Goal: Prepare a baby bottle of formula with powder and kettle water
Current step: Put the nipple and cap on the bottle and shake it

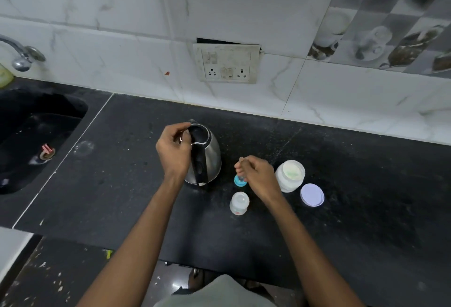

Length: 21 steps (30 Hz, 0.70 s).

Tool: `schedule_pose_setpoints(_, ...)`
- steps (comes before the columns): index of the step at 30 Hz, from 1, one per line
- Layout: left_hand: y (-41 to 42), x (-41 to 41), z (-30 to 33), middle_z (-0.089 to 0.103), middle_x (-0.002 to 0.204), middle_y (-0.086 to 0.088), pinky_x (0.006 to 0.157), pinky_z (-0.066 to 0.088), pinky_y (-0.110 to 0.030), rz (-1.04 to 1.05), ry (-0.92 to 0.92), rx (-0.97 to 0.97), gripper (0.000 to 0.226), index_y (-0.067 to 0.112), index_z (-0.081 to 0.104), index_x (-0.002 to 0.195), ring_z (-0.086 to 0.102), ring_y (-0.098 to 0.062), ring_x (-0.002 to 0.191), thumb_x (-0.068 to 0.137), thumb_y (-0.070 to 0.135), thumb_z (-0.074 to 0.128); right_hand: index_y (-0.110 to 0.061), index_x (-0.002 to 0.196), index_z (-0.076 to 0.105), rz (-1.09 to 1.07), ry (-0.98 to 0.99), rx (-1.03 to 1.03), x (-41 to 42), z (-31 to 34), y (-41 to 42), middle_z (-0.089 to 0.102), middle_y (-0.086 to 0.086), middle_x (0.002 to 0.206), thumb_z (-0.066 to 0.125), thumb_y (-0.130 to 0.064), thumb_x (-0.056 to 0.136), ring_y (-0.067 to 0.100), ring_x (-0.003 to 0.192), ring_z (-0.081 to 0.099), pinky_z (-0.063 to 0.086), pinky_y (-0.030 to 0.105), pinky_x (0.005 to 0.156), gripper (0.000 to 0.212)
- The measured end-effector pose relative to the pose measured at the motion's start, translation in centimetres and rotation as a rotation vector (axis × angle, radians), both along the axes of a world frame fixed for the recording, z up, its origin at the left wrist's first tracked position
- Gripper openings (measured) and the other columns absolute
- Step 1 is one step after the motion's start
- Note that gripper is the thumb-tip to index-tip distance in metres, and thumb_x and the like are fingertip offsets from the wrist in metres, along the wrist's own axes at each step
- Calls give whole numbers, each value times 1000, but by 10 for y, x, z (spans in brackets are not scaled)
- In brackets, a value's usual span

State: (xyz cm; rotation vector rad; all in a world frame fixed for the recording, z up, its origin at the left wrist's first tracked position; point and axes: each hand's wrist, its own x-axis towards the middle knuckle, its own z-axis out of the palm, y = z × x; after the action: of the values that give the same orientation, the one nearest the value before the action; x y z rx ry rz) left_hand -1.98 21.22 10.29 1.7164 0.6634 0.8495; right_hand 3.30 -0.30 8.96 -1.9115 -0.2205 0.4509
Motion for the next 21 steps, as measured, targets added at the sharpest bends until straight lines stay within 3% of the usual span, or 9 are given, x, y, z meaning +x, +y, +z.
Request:
schedule_pose_setpoints(4,-50,-10,8,76,104,1,88,56,-24,21,-35,104,22,9,78,105,71,-10,98,92,-2,65,-14,93,76,54,-93,-93,17,3,-24,76,-2,89,56,-13,100,8,84,72,55,22,78,21)
schedule_pose_setpoints(8,-96,-22,-6,77,104,3,84,52,-16,-103,23,-31,22,8,78,112,71,-5,95,96,-1,66,-12,105,74,187,-237,-331,31,-8,-40,74,0,103,63,-13,98,14,92,69,56,30,83,13)
schedule_pose_setpoints(12,-127,-36,-43,76,115,0,89,52,-12,-225,164,-175,30,9,73,122,70,3,102,96,-2,67,-9,111,71,386,-318,-575,42,-29,-41,70,11,109,65,-11,95,30,99,68,56,42,86,17)
schedule_pose_setpoints(16,-141,-50,-74,67,122,13,101,49,-18,-349,326,-211,45,28,64,124,65,8,111,90,-1,72,-17,131,65,515,-327,-692,46,-50,-30,68,13,127,69,-14,94,34,114,67,55,43,97,38)
schedule_pose_setpoints(21,-148,-59,-96,65,132,0,110,52,-42,-417,417,-257,58,33,58,129,65,-16,122,71,33,65,-20,146,53,633,-370,-786,51,-69,-16,55,12,142,67,-6,94,37,121,63,53,49,102,56)
